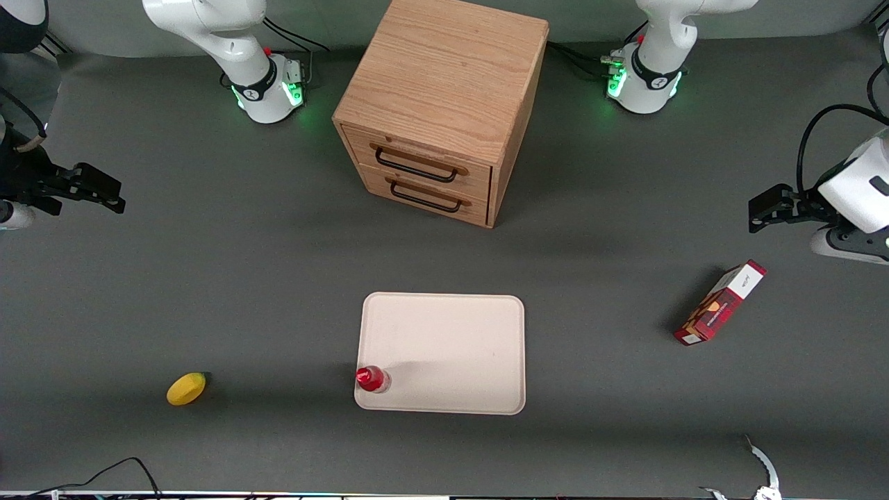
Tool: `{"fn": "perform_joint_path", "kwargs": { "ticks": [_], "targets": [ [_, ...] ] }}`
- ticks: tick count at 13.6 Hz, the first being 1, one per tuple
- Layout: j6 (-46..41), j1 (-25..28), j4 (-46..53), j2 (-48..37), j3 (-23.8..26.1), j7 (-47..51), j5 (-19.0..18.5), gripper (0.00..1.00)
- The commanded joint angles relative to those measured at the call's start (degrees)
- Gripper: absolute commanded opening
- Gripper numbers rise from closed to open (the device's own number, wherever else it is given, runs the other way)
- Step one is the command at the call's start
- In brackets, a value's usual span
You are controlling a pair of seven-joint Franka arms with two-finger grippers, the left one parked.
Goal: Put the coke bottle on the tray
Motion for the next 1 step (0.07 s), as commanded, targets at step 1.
{"fn": "perform_joint_path", "kwargs": {
  "ticks": [1],
  "targets": [
    [-0.7,0.4,2.8,2.3,-0.6,1.4,1.0,1.0]
  ]
}}
